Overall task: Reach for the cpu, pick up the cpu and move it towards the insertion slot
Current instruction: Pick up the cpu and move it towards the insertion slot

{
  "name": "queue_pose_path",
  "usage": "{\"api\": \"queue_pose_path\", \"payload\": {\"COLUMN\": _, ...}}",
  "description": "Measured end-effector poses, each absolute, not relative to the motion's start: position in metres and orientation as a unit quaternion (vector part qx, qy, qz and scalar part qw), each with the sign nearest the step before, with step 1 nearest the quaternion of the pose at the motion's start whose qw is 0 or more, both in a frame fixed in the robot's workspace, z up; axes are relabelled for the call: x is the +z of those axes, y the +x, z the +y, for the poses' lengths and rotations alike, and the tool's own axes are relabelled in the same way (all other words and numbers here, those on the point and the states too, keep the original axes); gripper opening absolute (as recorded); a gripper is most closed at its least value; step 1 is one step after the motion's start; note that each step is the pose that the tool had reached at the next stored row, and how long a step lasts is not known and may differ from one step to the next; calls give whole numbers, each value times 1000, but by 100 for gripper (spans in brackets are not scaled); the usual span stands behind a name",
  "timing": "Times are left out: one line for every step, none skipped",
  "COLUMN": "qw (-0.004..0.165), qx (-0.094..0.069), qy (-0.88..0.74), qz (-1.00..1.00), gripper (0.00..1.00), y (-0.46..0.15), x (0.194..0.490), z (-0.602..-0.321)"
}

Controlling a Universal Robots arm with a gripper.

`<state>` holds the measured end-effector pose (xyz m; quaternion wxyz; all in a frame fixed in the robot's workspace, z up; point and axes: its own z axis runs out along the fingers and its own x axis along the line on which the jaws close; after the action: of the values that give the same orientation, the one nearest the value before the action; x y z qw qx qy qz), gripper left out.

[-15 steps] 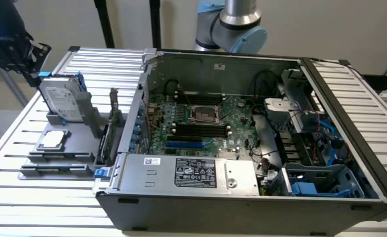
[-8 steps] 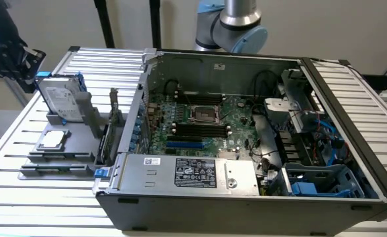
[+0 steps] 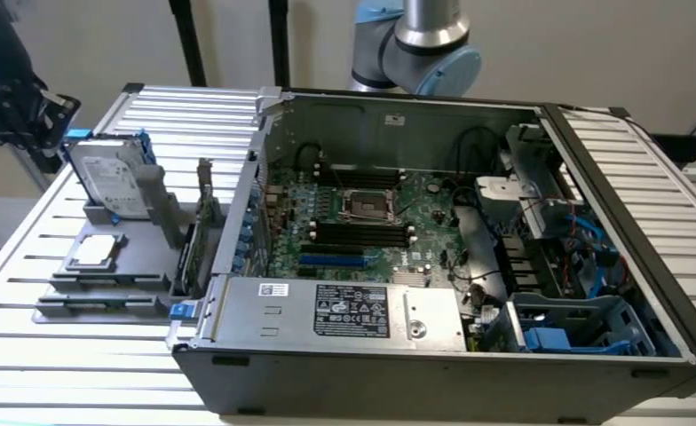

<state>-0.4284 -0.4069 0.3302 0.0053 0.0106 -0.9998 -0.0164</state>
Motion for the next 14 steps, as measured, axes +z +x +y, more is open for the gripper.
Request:
{"api": "queue_pose_path", "payload": {"qw": 5, "qx": -14, "qy": 11, "qz": -1000, "gripper": 12, "y": -428, "x": 330, "z": -407}}
{"api": "queue_pose_path", "payload": {"qw": 5, "qx": -13, "qy": 11, "qz": -1000, "gripper": 12, "y": -428, "x": 330, "z": -407}}
{"api": "queue_pose_path", "payload": {"qw": 5, "qx": -12, "qy": 12, "qz": -1000, "gripper": 18, "y": -429, "x": 330, "z": -407}}
{"api": "queue_pose_path", "payload": {"qw": 5, "qx": -12, "qy": 13, "qz": -1000, "gripper": 24, "y": -429, "x": 330, "z": -406}}
{"api": "queue_pose_path", "payload": {"qw": 5, "qx": -11, "qy": 15, "qz": -1000, "gripper": 30, "y": -429, "x": 330, "z": -406}}
{"api": "queue_pose_path", "payload": {"qw": 6, "qx": -11, "qy": 17, "qz": -1000, "gripper": 30, "y": -429, "x": 330, "z": -406}}
{"api": "queue_pose_path", "payload": {"qw": 6, "qx": -10, "qy": 20, "qz": -1000, "gripper": 36, "y": -430, "x": 330, "z": -406}}
{"api": "queue_pose_path", "payload": {"qw": 6, "qx": -10, "qy": 23, "qz": -1000, "gripper": 42, "y": -430, "x": 330, "z": -406}}
{"api": "queue_pose_path", "payload": {"qw": 6, "qx": -9, "qy": 27, "qz": -1000, "gripper": 47, "y": -431, "x": 330, "z": -406}}
{"api": "queue_pose_path", "payload": {"qw": 6, "qx": -9, "qy": 30, "qz": -999, "gripper": 47, "y": -432, "x": 329, "z": -406}}
{"api": "queue_pose_path", "payload": {"qw": 6, "qx": -8, "qy": 34, "qz": -999, "gripper": 53, "y": -432, "x": 329, "z": -406}}
{"api": "queue_pose_path", "payload": {"qw": 6, "qx": -8, "qy": 37, "qz": -999, "gripper": 59, "y": -433, "x": 328, "z": -406}}
{"api": "queue_pose_path", "payload": {"qw": 6, "qx": -8, "qy": 39, "qz": -999, "gripper": 59, "y": -433, "x": 328, "z": -406}}
{"api": "queue_pose_path", "payload": {"qw": 6, "qx": -8, "qy": 42, "qz": -999, "gripper": 59, "y": -434, "x": 327, "z": -406}}
